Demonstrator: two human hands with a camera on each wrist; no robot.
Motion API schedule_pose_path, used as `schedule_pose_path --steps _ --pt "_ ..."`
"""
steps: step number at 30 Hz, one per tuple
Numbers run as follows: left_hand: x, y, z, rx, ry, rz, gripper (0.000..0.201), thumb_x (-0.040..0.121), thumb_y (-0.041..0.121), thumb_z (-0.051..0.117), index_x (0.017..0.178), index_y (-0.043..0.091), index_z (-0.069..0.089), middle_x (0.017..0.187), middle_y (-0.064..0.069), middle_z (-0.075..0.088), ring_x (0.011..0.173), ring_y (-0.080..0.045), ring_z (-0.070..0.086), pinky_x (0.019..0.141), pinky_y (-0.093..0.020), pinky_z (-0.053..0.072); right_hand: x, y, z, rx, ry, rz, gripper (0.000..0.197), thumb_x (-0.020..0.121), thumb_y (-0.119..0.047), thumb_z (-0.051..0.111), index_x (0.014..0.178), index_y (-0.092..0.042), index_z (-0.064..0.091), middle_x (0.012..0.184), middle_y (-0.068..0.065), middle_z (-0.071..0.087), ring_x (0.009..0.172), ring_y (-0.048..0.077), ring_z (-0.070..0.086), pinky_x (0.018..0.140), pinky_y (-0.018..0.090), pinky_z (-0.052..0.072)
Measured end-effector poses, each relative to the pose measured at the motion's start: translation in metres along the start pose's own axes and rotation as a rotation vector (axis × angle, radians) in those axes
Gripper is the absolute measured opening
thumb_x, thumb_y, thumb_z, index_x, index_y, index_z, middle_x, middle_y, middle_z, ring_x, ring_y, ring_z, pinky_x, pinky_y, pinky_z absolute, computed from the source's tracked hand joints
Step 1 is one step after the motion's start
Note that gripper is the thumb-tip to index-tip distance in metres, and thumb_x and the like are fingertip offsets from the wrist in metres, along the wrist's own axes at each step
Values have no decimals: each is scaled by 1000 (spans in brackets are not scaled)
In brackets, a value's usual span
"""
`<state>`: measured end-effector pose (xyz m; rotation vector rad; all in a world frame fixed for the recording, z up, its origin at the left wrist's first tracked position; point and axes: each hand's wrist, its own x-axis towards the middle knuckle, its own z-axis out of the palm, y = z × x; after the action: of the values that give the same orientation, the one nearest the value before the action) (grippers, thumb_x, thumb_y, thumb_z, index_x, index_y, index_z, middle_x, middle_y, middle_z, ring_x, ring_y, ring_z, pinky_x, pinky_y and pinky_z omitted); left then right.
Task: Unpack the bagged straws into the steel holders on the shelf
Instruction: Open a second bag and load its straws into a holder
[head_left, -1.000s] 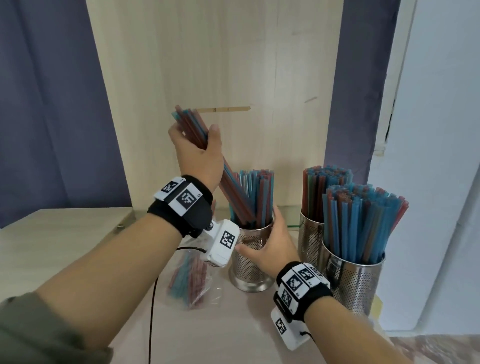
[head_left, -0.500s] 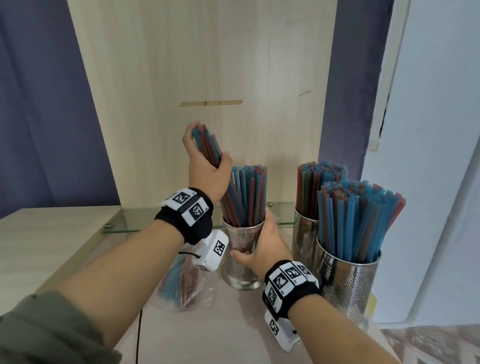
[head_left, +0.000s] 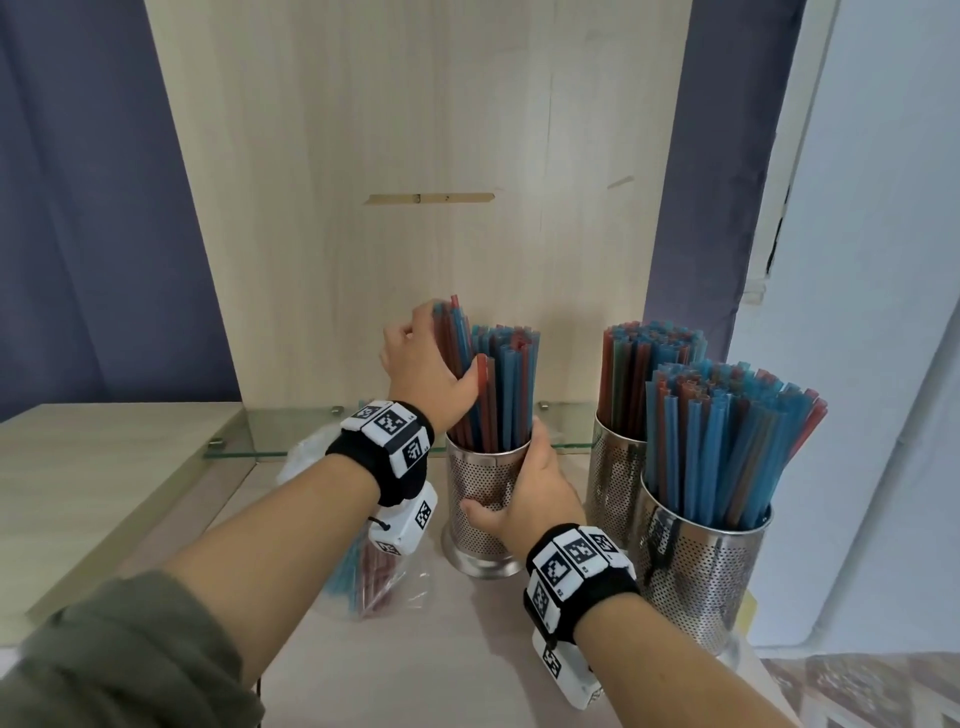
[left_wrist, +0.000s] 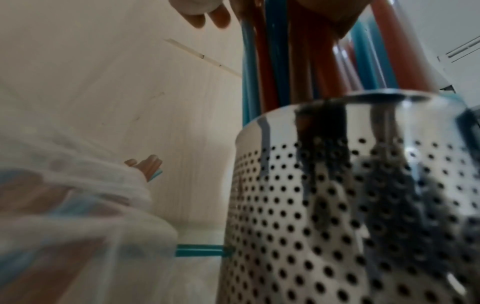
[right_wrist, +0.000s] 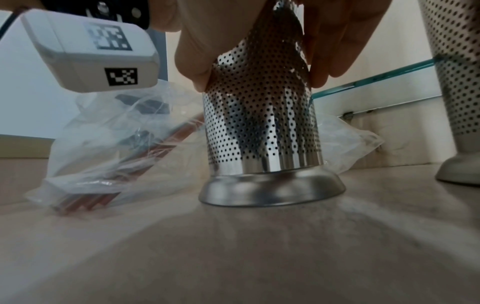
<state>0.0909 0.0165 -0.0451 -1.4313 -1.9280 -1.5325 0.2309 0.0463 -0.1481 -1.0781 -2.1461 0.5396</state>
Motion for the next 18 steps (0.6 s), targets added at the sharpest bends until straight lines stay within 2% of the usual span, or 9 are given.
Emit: schedule_pose_path --steps 3,5,6,8,9,10,13,15,18 --pt "1 -4 0 138 1 62 52 74 42 72 111 12 52 108 -2 39 106 -23 34 97 -41 34 0 0 1 1 3 4 120 62 -52 84 149 -27 3 139 2 47 125 22 51 104 41 47" --pt "2 -9 0 105 -27 78 55 72 46 68 111 11 52 112 -5 43 108 -25 38 98 -47 37 0 0 1 7 4 8 122 62 -52 84 150 -26 3 140 2 47 126 22 51 104 41 46" --pt "1 -12 0 61 -31 102 61 72 44 70 119 12 49 117 -6 45 112 -25 39 101 -47 37 0 0 1 9 3 9 123 62 -52 84 150 -26 3 141 2 46 127 22 50 105 41 46" --pt "0 -16 -2 -34 -29 179 89 72 34 78 143 16 28 137 -8 40 124 -25 37 109 -40 31 0 0 1 8 1 8 122 62 -52 83 150 -25 3 142 2 45 128 22 49 105 41 46" --pt "0 -17 -4 -24 -28 226 99 72 31 80 148 21 18 145 -8 36 128 -25 34 109 -37 27 0 0 1 6 0 7 122 62 -53 83 150 -26 3 142 2 45 129 22 49 105 41 46" --pt "2 -17 -6 28 -35 273 101 72 32 80 150 23 15 149 -8 33 131 -26 32 108 -37 25 0 0 1 5 -1 8 122 62 -53 83 149 -26 2 143 2 45 129 22 49 105 41 46" --pt "7 -18 -14 188 -80 354 86 74 44 72 147 23 32 150 -3 38 136 -25 31 112 -48 27 0 0 0 0 -5 6 122 63 -54 82 150 -26 1 144 2 43 130 22 48 106 40 45" --pt "10 -19 -18 192 -107 370 78 74 49 68 143 22 41 148 -1 43 140 -25 32 112 -53 28 0 -1 0 0 -9 6 122 64 -53 82 150 -26 1 146 2 42 131 21 47 106 40 45" --pt "11 -21 -24 176 -129 418 65 79 49 60 136 19 52 147 -2 46 142 -25 31 114 -51 26 -1 -1 -1 6 -9 3 122 64 -52 83 150 -26 1 146 2 42 131 22 47 106 40 46"
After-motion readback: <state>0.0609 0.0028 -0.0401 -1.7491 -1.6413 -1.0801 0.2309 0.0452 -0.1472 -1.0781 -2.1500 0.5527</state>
